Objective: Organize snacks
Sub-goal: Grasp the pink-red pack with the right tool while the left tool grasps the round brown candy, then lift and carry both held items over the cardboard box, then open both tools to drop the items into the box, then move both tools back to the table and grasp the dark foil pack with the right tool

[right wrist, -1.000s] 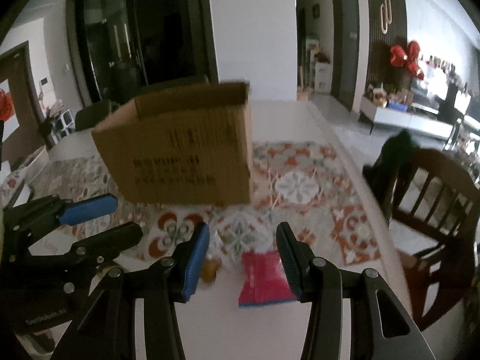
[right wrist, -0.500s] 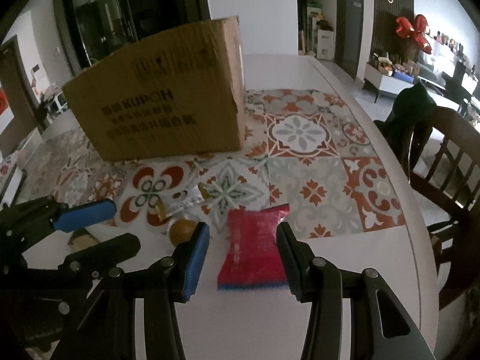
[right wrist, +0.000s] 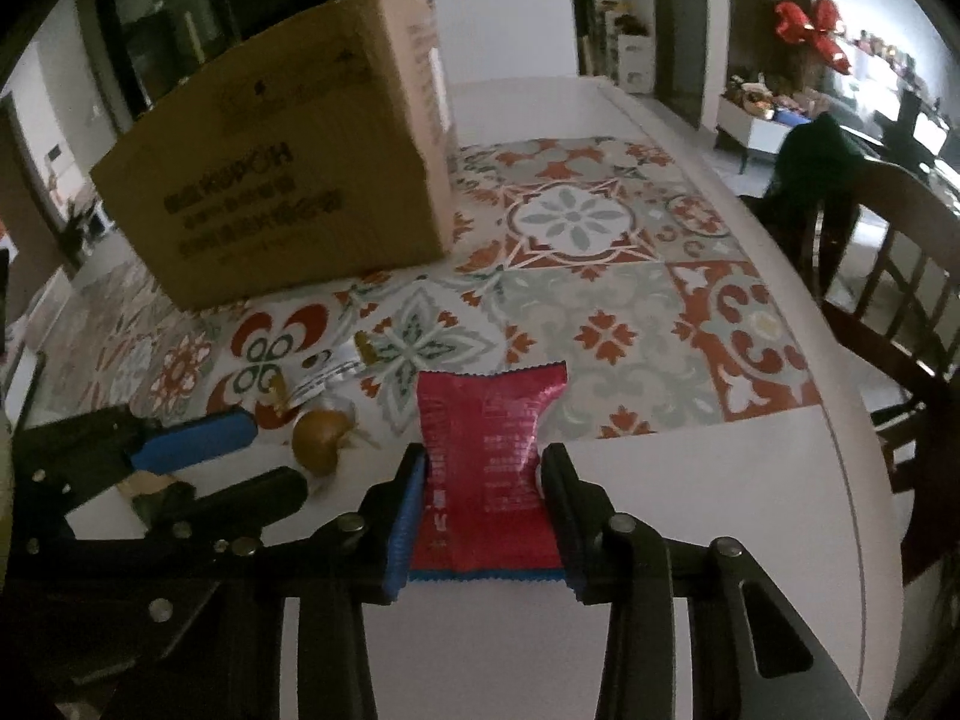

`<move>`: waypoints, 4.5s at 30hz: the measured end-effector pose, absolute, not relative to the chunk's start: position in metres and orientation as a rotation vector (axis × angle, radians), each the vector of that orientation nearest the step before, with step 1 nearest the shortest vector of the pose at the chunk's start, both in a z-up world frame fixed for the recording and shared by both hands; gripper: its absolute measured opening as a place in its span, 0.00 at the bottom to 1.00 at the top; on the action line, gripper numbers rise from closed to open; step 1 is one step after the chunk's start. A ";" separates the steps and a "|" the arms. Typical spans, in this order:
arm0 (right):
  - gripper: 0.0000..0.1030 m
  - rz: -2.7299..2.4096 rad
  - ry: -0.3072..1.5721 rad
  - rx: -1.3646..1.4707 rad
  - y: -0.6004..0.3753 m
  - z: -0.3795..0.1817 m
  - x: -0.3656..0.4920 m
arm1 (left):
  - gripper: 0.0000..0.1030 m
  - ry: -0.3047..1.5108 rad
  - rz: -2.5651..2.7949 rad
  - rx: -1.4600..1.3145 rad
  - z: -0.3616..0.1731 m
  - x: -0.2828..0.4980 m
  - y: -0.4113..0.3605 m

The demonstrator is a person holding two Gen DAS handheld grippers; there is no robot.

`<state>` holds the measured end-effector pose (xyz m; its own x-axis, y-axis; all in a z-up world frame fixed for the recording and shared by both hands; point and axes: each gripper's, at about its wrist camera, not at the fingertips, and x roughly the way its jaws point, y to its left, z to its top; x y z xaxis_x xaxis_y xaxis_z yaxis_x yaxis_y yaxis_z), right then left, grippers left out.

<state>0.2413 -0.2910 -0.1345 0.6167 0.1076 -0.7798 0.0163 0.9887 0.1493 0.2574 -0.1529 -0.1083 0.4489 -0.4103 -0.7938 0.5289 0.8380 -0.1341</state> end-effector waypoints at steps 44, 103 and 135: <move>0.36 0.079 0.753 0.173 -0.276 -0.077 0.225 | 0.27 0.787 -0.482 0.042 -0.047 0.251 -0.123; 0.60 0.100 0.637 -0.032 -0.201 0.019 0.367 | 0.56 0.640 -0.319 0.108 0.035 0.371 -0.044; 0.60 0.319 0.712 -0.084 -0.168 -0.033 0.244 | 0.65 0.700 -0.126 0.153 -0.022 0.220 -0.012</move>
<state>0.2440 -0.1675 -0.0331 0.7107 0.2587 -0.6542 -0.3153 0.9484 0.0324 0.2204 -0.0118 -0.0220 0.7578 -0.0637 -0.6494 0.1665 0.9812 0.0981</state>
